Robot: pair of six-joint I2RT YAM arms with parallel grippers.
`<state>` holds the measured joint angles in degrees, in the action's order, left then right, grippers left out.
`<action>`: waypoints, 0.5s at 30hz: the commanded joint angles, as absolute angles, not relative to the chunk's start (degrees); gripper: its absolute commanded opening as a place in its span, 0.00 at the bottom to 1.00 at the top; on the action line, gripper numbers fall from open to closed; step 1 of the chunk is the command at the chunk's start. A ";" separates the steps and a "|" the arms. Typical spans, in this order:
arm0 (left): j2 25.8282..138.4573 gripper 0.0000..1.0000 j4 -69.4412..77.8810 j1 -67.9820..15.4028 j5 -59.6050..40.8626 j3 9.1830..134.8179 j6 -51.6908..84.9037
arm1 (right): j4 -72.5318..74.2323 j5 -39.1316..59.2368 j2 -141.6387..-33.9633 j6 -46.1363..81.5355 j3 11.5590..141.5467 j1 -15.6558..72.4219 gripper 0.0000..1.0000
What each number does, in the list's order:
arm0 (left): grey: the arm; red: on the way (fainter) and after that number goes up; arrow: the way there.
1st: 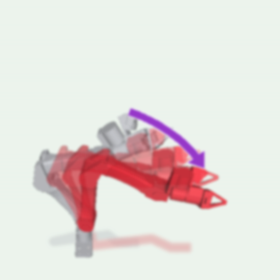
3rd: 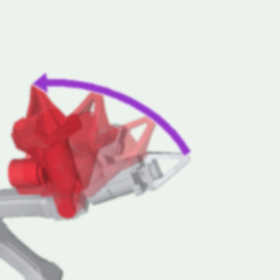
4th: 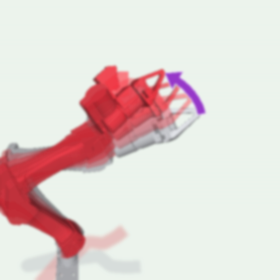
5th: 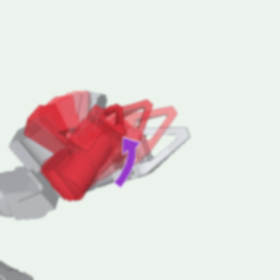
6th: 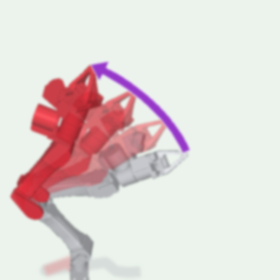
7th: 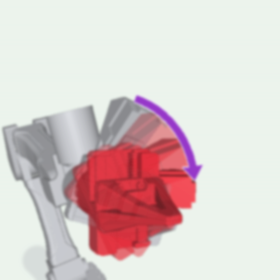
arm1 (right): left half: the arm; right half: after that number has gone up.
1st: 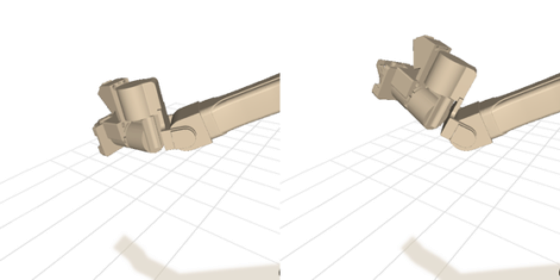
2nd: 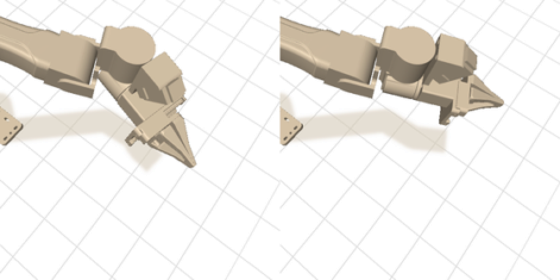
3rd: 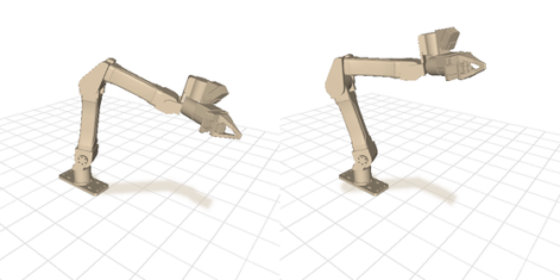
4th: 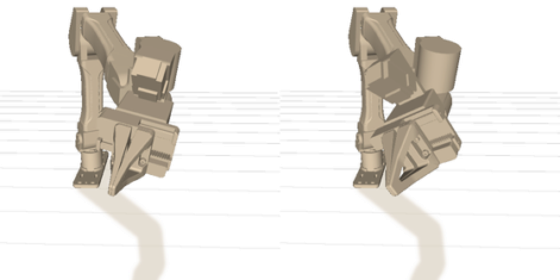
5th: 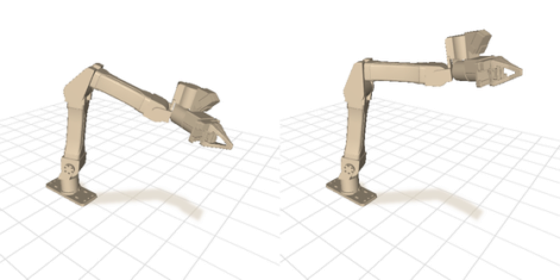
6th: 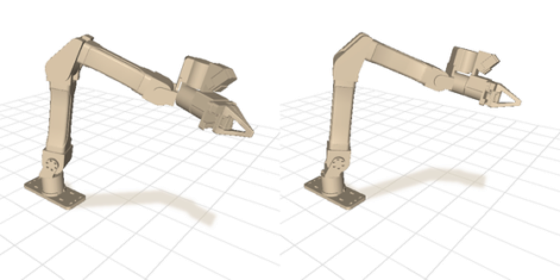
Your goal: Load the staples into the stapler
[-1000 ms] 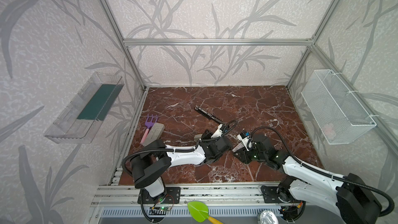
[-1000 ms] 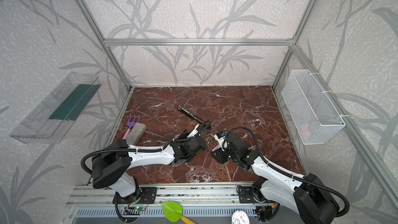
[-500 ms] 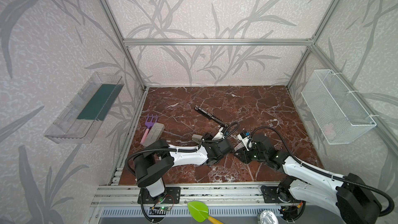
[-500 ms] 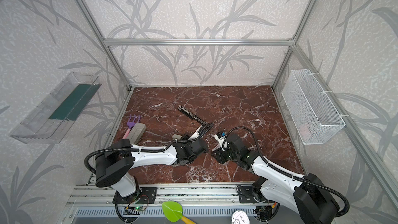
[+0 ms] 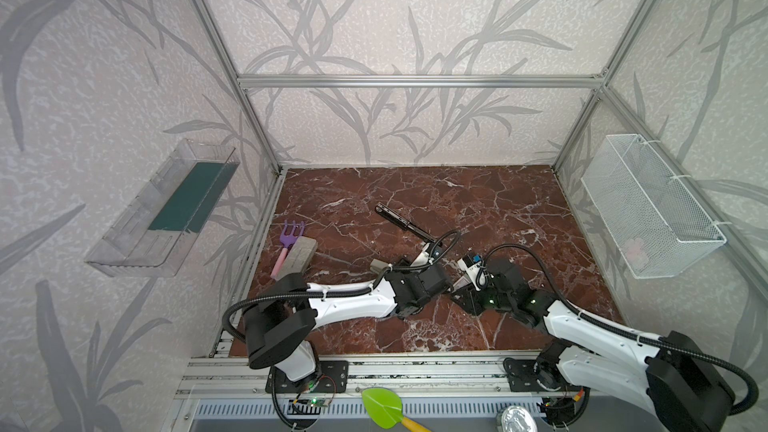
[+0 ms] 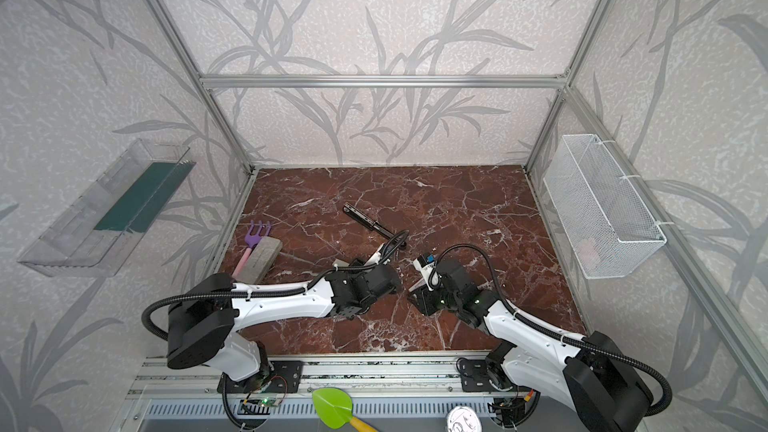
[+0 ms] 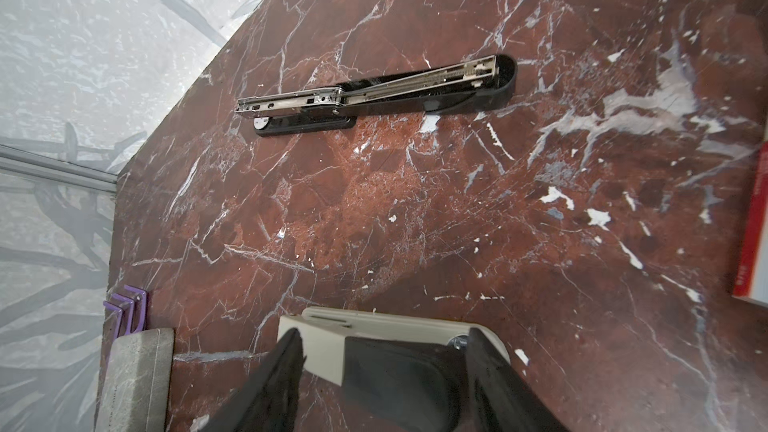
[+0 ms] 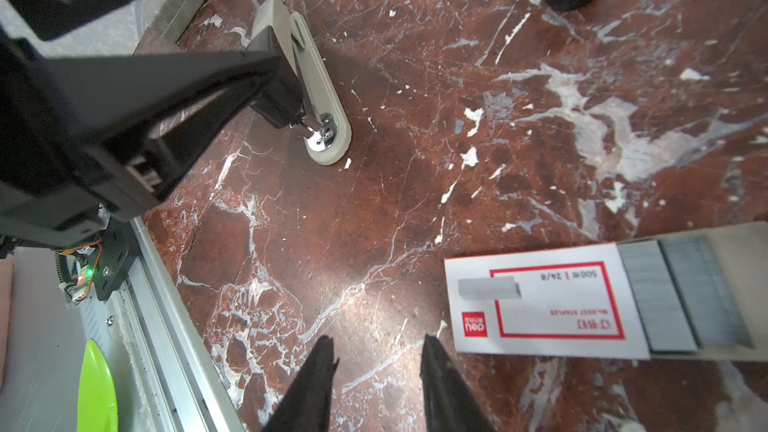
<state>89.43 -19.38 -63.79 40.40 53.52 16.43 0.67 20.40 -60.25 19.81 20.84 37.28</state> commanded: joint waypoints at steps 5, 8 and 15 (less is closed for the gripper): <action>78.48 0.63 -26.85 -57.49 29.30 50.64 29.31 | -0.99 19.46 -64.42 17.31 28.36 39.29 0.42; 70.58 0.62 -24.46 -53.64 26.23 45.07 32.92 | -1.38 16.82 -69.34 14.94 32.86 43.24 0.45; 56.42 0.62 -28.16 -42.76 21.17 39.36 39.89 | 3.00 15.30 -83.04 14.31 41.52 47.09 0.48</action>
